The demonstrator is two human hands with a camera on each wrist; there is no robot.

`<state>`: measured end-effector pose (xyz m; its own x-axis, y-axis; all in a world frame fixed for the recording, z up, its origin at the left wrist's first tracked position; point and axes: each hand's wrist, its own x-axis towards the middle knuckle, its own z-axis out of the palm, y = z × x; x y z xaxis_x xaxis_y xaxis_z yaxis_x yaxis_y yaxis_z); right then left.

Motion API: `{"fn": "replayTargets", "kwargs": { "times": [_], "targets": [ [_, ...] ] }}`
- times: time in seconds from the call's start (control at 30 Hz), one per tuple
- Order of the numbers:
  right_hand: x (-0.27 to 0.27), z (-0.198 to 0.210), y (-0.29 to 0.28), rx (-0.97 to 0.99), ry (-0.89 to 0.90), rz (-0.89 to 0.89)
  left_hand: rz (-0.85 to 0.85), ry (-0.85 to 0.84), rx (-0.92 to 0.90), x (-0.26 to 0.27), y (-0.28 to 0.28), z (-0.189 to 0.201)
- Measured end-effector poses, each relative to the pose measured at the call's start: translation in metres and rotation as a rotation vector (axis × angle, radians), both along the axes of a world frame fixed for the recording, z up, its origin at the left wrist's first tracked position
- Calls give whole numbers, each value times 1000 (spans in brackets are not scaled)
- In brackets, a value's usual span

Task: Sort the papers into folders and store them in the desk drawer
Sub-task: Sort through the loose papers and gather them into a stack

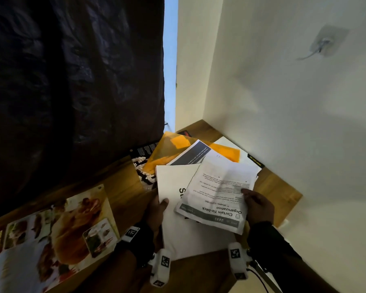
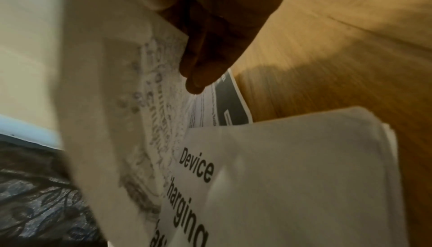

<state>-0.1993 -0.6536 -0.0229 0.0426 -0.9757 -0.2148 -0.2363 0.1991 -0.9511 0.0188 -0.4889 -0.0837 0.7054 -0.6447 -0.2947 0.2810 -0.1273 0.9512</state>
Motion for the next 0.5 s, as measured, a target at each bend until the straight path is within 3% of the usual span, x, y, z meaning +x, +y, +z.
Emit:
{"fn": "replayTargets", "kwargs": {
  "times": [0.13, 0.27, 0.33, 0.43, 0.5],
  "targets": [
    [1, 7, 17, 29, 3, 187, 0, 28, -25, -2, 0, -1],
    [1, 3, 22, -260, 493, 423, -13, 17, -3, -2, 0, 0],
    [2, 11, 22, -364, 595, 476, -12, 0, 22, -2, 0, 1],
    [1, 16, 18, -624, 811, 457, -19, -7, 34, -3, 0, 2],
    [2, 23, 13, -656, 961, 374, -17, -3, 34, -3, 0, 2]
  ]
}}
